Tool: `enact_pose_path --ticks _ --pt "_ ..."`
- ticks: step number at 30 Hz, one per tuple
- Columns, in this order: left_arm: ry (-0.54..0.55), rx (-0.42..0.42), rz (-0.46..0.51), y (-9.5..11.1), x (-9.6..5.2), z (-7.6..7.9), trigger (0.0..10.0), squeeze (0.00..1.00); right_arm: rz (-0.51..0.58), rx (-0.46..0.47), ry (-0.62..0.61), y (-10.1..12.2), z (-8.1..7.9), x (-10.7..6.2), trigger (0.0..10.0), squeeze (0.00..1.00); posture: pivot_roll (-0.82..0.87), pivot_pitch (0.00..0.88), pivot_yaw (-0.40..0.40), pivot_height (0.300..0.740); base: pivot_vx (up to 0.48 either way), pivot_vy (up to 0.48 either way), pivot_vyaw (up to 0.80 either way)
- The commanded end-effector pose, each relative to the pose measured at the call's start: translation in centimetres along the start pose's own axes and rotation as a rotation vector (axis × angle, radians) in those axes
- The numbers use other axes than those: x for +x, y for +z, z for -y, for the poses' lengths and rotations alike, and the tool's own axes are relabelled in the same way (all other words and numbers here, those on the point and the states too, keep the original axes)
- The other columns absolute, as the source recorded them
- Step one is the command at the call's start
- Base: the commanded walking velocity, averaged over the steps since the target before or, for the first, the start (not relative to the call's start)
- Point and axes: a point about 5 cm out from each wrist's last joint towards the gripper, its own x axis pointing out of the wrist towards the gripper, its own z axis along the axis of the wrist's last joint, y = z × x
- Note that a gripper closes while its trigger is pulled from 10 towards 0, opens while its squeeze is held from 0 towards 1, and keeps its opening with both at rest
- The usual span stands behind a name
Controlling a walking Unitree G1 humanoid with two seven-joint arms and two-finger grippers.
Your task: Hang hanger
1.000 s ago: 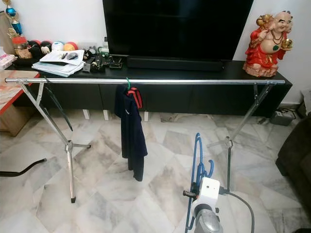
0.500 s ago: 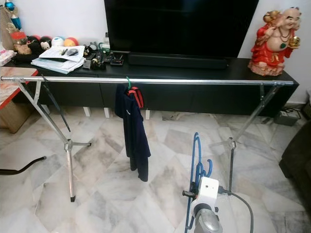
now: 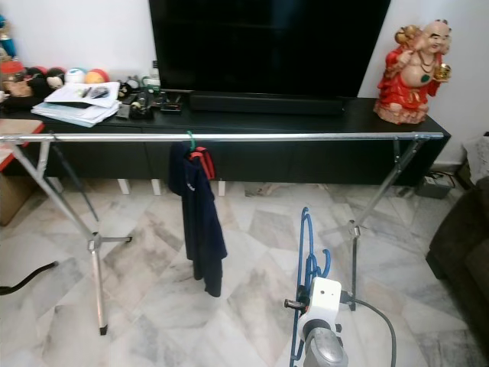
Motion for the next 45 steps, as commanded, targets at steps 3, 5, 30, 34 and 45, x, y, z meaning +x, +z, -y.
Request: enact_pose_path --ticks 3,5,30,34,45 --pt "0.013 0.016 -0.027 -0.94 -0.3 -0.66 10.0 0.0 0.011 0.007 0.015 0.33 -0.69 0.19 10.0 0.0 0.01 0.021 -0.004 0.74 0.344 0.0 0.0" --pt "0.012 0.016 -0.028 -0.95 -0.31 -0.66 10.0 0.0 0.011 0.007 0.015 0.33 -0.68 0.2 10.0 0.0 0.01 0.021 -0.004 0.74 0.349 0.0 0.0" --pt "0.006 0.017 -0.024 -0.92 -0.29 -0.55 10.0 0.0 0.032 0.043 -0.035 0.77 -0.23 0.41 10.0 0.0 0.01 0.019 -0.006 0.74 0.352 0.0 0.0" --pt "0.004 0.017 -0.024 -0.93 -0.29 -0.52 10.0 0.0 0.035 0.038 -0.042 0.85 -0.14 0.42 10.0 0.0 0.01 0.019 -0.005 0.74 0.355 0.0 0.0" --pt "0.008 0.019 -0.022 -0.91 -0.29 -0.51 10.0 0.0 0.056 0.038 -0.09 1.2 0.3 0.48 10.0 0.0 0.01 0.019 -0.005 0.74 0.252 0.0 0.0"
